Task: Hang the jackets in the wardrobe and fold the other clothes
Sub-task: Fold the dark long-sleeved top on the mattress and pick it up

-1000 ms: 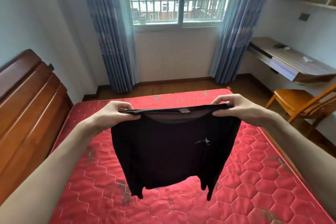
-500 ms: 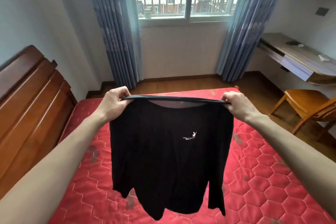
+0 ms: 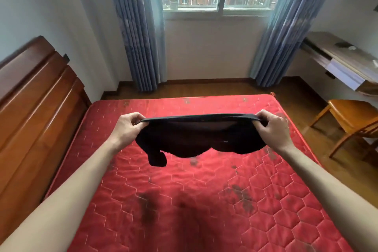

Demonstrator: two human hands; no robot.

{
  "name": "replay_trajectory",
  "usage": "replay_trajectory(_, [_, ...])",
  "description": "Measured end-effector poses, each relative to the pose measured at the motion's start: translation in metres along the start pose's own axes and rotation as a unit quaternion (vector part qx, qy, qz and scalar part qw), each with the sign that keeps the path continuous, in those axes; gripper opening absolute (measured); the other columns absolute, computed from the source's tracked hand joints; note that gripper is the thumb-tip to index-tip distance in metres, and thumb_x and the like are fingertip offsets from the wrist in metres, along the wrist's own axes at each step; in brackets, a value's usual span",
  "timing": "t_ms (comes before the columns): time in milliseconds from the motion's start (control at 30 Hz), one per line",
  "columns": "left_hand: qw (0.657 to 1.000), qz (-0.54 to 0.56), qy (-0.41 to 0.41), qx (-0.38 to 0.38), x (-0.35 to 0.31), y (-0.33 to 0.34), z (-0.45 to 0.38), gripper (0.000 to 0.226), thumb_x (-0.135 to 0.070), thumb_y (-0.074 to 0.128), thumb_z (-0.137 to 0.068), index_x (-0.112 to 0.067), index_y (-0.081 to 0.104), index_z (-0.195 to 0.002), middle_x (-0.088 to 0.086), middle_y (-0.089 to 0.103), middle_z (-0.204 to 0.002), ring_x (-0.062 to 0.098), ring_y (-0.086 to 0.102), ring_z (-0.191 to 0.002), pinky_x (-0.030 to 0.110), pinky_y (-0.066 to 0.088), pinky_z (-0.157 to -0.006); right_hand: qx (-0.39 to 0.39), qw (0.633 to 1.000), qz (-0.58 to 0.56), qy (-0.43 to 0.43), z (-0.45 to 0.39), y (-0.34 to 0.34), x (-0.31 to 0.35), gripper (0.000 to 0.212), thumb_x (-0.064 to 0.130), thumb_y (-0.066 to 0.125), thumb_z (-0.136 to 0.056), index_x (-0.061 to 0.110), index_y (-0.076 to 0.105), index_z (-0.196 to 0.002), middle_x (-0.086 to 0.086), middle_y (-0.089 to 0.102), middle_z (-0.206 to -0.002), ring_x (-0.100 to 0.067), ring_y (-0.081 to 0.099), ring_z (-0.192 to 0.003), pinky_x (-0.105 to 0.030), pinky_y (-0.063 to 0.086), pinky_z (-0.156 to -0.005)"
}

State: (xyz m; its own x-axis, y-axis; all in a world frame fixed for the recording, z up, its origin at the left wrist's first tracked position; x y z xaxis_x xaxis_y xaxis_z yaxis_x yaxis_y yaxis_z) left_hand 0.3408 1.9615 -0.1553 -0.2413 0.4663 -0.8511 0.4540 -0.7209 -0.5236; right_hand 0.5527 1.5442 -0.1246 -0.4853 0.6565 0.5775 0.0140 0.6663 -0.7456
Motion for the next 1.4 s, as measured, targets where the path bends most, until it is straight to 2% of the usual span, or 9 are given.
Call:
replay_trajectory(233, [0.997, -0.021, -0.06, 0.049, 0.026, 0.045, 0.07, 0.008, -0.008, 0.074, -0.094, -0.002, 0.074, -0.088, 0.016, 0.076, -0.085, 0.017, 0.064, -0.075, 0.031, 0.049, -0.071, 0.071, 0.994, 0.068, 0.056, 0.086, 0.018, -0.033, 0.009, 0.033, 0.07, -0.09, 0.026, 0.069, -0.085, 0.006, 0.073, -0.074, -0.028, 0.07, -0.076, -0.042, 0.055, -0.068])
replay_trajectory(367, [0.992, -0.03, -0.078, 0.098, 0.027, 0.042, 0.081, 0.013, -0.016, 0.078, -0.091, -0.006, 0.075, -0.082, 0.011, 0.076, -0.077, 0.013, 0.064, -0.07, 0.027, 0.049, -0.064, 0.191, 0.975, -0.092, 0.071, 0.094, 0.016, -0.044, 0.009, 0.035, 0.075, -0.087, 0.028, 0.075, -0.082, 0.005, 0.075, -0.074, -0.013, 0.069, -0.071, -0.031, 0.053, -0.064])
replay_trajectory(467, [0.974, -0.051, -0.125, 0.181, 0.036, 0.038, 0.08, 0.032, -0.04, 0.081, -0.088, -0.01, 0.076, -0.081, 0.001, 0.072, -0.069, 0.011, 0.064, -0.062, 0.025, 0.049, -0.055, 0.294, 0.927, -0.191, 0.129, 0.092, 0.009, -0.055, 0.043, 0.058, 0.079, -0.079, 0.017, 0.079, -0.091, -0.001, 0.075, -0.077, -0.01, 0.065, -0.07, -0.021, 0.05, -0.059])
replay_trajectory(667, [0.933, -0.096, -0.183, 0.295, 0.051, 0.054, 0.069, 0.04, -0.064, 0.079, -0.081, -0.026, 0.082, -0.093, -0.001, 0.081, -0.088, 0.014, 0.078, -0.081, 0.025, 0.056, -0.068, 0.393, 0.894, -0.146, 0.158, 0.082, 0.025, -0.076, 0.037, 0.057, 0.077, -0.09, 0.023, 0.082, -0.105, -0.002, 0.081, -0.094, -0.01, 0.076, -0.082, -0.016, 0.055, -0.064])
replay_trajectory(867, [0.941, -0.091, -0.202, 0.255, 0.13, 0.128, 0.036, 0.027, -0.038, 0.078, -0.093, -0.012, 0.076, -0.082, -0.003, 0.072, -0.073, 0.01, 0.064, -0.069, 0.025, 0.049, -0.067, 0.35, 0.93, -0.007, 0.112, 0.081, 0.127, -0.13, 0.036, 0.038, 0.072, -0.096, 0.029, 0.068, -0.061, 0.012, 0.06, -0.054, 0.001, 0.049, -0.052, -0.019, 0.04, -0.051])
replay_trajectory(1000, [0.948, -0.07, -0.21, 0.23, 0.228, 0.198, 0.011, 0.018, -0.027, 0.074, -0.096, -0.014, 0.077, -0.085, 0.002, 0.078, -0.085, 0.008, 0.066, -0.073, 0.024, 0.049, -0.067, 0.341, 0.932, 0.039, 0.119, 0.104, 0.223, -0.211, 0.034, 0.031, 0.066, -0.101, 0.013, 0.063, -0.072, -0.008, 0.06, -0.066, -0.017, 0.051, -0.064, -0.044, 0.046, -0.065])
replay_trajectory(1100, [0.946, -0.039, -0.256, 0.194, 0.318, 0.251, -0.002, 0.016, -0.023, 0.072, -0.097, -0.015, 0.078, -0.083, -0.004, 0.076, -0.075, 0.002, 0.066, -0.063, 0.018, 0.049, -0.06, 0.334, 0.933, 0.069, 0.118, 0.122, 0.293, -0.272, 0.021, 0.029, 0.061, -0.103, 0.022, 0.067, -0.084, 0.002, 0.068, -0.071, -0.024, 0.064, -0.07, -0.047, 0.053, -0.07])
replay_trajectory(1233, [0.952, -0.029, -0.275, 0.128, 0.413, 0.314, -0.03, 0.018, -0.014, 0.069, -0.094, -0.015, 0.076, -0.078, -0.007, 0.07, -0.069, 0.007, 0.063, -0.063, 0.021, 0.047, -0.057, 0.307, 0.94, 0.083, 0.124, 0.13, 0.368, -0.342, 0.019, 0.031, 0.062, -0.102, 0.031, 0.067, -0.083, 0.017, 0.066, -0.068, -0.008, 0.06, -0.066, -0.04, 0.049, -0.064])
replay_trajectory(1400, [0.966, -0.08, -0.233, 0.073, 0.474, 0.354, -0.074, 0.018, -0.014, 0.07, -0.093, -0.016, 0.072, -0.075, -0.005, 0.066, -0.071, 0.01, 0.056, -0.066, 0.027, 0.043, -0.062, 0.275, 0.944, 0.12, 0.133, 0.104, 0.433, -0.394, 0.019, 0.033, 0.063, -0.1, 0.025, 0.078, -0.089, 0.004, 0.07, -0.083, -0.026, 0.062, -0.083, -0.04, 0.05, -0.074])
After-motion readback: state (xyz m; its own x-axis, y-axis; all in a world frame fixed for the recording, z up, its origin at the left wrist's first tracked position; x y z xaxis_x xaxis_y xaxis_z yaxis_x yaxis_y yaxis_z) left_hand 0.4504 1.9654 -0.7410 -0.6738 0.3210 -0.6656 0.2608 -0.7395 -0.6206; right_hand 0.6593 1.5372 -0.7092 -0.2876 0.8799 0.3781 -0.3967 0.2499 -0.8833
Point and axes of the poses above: each hand's wrist, its own z-axis away from the middle knuckle, its own y-axis out of the palm, x = y × z, the point moved 10 cm from there along -z, towards the middle knuckle
